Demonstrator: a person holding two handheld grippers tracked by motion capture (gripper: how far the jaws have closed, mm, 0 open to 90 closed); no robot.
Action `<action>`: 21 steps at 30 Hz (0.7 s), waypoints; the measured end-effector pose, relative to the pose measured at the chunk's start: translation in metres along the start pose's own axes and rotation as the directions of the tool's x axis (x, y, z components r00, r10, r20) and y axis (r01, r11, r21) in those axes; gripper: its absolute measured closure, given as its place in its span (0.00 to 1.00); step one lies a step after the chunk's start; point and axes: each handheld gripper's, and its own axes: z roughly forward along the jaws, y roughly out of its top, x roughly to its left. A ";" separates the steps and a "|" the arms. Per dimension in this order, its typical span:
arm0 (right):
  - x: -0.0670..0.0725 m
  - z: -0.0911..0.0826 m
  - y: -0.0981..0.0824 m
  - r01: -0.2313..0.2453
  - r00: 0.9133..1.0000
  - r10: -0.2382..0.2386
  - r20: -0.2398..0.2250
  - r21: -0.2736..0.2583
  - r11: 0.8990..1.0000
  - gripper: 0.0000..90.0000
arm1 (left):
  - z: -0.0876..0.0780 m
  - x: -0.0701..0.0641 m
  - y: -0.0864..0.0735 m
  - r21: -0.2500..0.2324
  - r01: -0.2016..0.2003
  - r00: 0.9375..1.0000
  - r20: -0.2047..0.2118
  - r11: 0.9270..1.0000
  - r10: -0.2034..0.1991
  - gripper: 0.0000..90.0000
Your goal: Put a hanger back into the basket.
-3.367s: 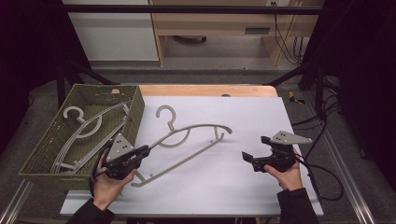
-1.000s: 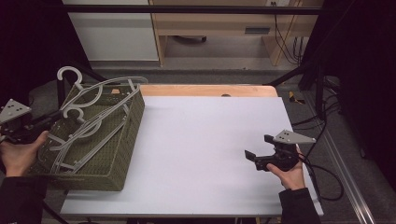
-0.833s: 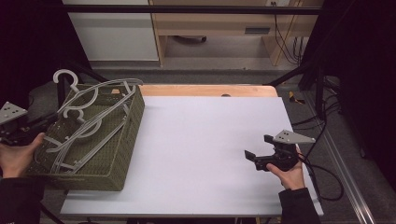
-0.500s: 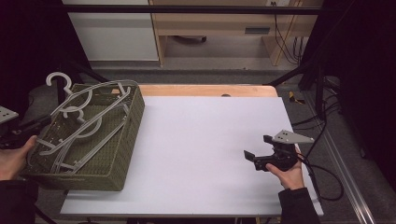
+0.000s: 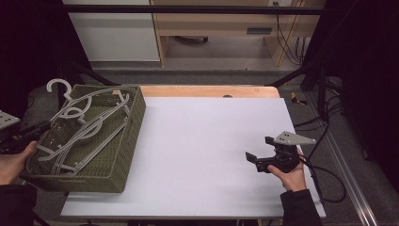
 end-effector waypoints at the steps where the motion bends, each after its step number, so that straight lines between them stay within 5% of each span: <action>1: 0.000 0.000 0.000 -0.003 1.000 0.003 0.002 -0.001 1.000 0.03 | 0.001 -0.001 -0.001 0.005 -0.001 1.000 0.005 1.000 0.001 0.92; 10: 0.000 -0.001 0.000 -0.009 1.000 0.009 0.002 -0.005 1.000 0.03 | 0.014 -0.007 -0.012 0.028 0.045 0.999 0.007 0.999 -0.045 0.92; 17: 0.000 -0.002 0.001 -0.006 1.000 0.007 0.002 -0.007 1.000 0.03 | 0.026 -0.014 -0.016 0.092 0.020 1.000 -0.011 0.996 -0.019 0.92; 21: 0.000 -0.002 0.001 -0.003 1.000 0.003 0.001 -0.008 1.000 0.03 | 0.032 -0.019 -0.013 0.181 -0.022 0.999 -0.033 0.983 0.029 0.92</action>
